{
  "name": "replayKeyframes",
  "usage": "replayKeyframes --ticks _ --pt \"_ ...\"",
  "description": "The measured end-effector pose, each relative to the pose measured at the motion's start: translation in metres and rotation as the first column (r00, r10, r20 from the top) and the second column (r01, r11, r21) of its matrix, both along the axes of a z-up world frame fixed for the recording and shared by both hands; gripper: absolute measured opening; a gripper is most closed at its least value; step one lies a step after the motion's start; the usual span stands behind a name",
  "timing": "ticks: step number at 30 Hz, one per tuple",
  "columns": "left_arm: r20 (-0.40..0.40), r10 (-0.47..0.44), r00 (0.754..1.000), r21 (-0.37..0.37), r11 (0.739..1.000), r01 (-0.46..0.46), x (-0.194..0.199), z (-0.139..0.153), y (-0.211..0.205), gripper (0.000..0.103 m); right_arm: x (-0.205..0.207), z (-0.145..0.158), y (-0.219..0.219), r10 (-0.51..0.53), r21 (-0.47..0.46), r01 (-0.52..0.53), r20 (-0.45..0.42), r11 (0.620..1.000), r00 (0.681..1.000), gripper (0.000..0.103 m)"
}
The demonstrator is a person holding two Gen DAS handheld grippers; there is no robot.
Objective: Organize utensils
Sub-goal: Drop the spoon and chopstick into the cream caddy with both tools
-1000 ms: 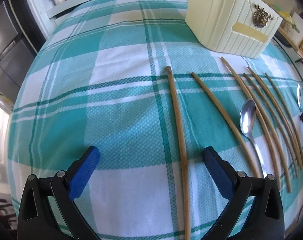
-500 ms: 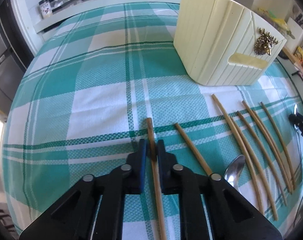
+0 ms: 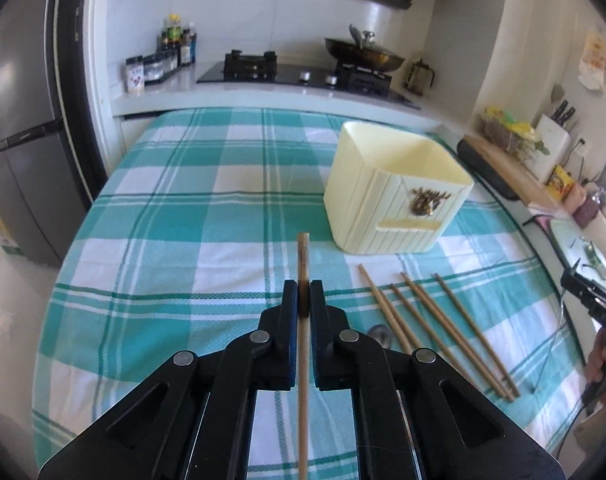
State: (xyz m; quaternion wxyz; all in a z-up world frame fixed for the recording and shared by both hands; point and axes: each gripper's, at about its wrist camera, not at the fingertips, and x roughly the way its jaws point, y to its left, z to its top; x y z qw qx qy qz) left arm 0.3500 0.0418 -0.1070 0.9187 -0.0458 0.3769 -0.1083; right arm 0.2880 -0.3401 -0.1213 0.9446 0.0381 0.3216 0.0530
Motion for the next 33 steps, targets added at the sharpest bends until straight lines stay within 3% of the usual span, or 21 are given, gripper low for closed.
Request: replayKeyframes --ticks 10,21,27,33 --pt "0.096 -0.014 0.995 -0.059 0.998 0.02 -0.041 0.036 -0.001 0.004 -0.039 0.046 0.018 0.041 0.013 -0.042 0.117 0.999 0.992 0.042" --pt "0.119 -0.023 0.993 -0.087 0.996 0.034 -0.03 0.064 0.002 0.004 -0.021 0.082 0.03 0.094 0.007 -0.096 0.153 0.995 0.984 0.041" --pt "0.214 -0.029 0.976 -0.122 0.991 0.056 0.004 0.126 -0.004 0.004 0.015 0.116 0.04 0.126 -0.003 -0.128 0.173 0.992 0.977 0.041" --pt "0.346 0.011 0.938 -0.155 0.987 0.045 0.056 0.183 -0.025 0.004 0.063 0.163 0.057 0.135 -0.014 -0.136 0.275 0.991 0.952 0.041"
